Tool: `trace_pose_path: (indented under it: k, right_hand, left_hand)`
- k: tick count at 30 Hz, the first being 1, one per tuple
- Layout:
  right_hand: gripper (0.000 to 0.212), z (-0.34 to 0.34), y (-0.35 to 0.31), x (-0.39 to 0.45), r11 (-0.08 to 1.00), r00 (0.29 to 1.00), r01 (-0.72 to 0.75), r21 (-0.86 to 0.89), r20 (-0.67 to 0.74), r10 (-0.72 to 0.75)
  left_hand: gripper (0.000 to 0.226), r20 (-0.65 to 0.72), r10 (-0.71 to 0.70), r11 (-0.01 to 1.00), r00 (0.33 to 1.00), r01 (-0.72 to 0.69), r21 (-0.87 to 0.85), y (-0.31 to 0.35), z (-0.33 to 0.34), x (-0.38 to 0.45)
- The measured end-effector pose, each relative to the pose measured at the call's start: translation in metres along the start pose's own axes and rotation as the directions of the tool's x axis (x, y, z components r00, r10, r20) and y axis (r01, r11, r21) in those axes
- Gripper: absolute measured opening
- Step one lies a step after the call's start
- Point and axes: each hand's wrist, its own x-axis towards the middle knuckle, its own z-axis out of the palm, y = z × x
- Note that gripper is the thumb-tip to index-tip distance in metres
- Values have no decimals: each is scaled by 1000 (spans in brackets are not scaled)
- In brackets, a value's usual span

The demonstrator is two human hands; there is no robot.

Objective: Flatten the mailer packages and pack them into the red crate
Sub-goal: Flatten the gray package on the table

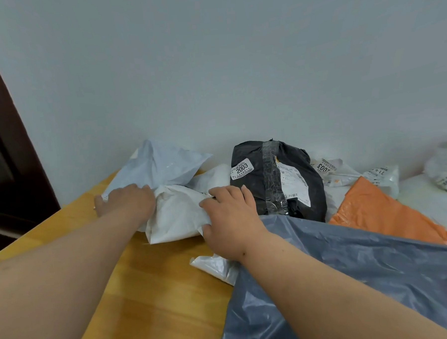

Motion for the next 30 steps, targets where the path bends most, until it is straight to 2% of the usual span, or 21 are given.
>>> trace_pose_path:
  k: [3, 5, 9, 12, 16, 21, 23, 24, 26, 27, 28, 30]
  right_hand:
    - [48, 3, -2, -1, 1000, 1000, 3, -10, 11, -3]
    - [48, 2, -1, -2, 1000, 1000, -2, -11, 14, 2]
    - [48, -3, 0, -8, 1000, 1000, -20, -4, 6, 20]
    - [49, -11, 0, -17, 1000, 1000, -29, 4, -2, 29]
    - [50, -28, 1, -31, 998, 998, -61, -2, -33, 61]
    - [50, -55, 5, -58, 991, 987, -127, 31, -97, 129]
    - [51, -69, 9, -71, 977, 971, -197, 85, -119, 206]
    - [53, -75, 13, -78, 958, 957, -252, 137, -113, 268]
    - [58, -90, 22, -92, 863, 896, -396, 314, -74, 438]
    - [62, -98, 26, -99, 767, 849, -455, 452, -40, 527]
    - [66, -107, 30, -109, 642, 803, -469, 607, -12, 596]
    - [68, -127, 37, -132, 377, 722, -390, 840, 25, 691]
  left_hand:
    - [53, 43, -14, 1000, 999, 13, 14, 4, 4, -3]
    - [54, 21, 1, 1000, 1000, -1, 3, 5, 4, -5]
    - [52, -194, 71, 997, 978, -76, -20, 1, -3, -10]
    - [48, -358, 95, 986, 929, -137, -94, 3, -21, -21]
    - [47, -511, 115, 948, 852, -249, -201, 15, -54, -40]
    - [38, -654, 110, 823, 749, -437, -362, 37, -102, -76]
    - [34, -694, 97, 733, 713, -523, -435, 45, -122, -94]
    - [32, -694, 78, 670, 716, -553, -495, 48, -130, -104]
    - [29, -635, 23, 512, 772, -555, -656, 55, -141, -128]
    - [27, -588, 0, 439, 809, -528, -727, 58, -142, -140]
    - [26, -541, -8, 376, 841, -498, -781, 62, -143, -152]
    - [26, -437, 23, 285, 899, -425, -859, 68, -139, -174]
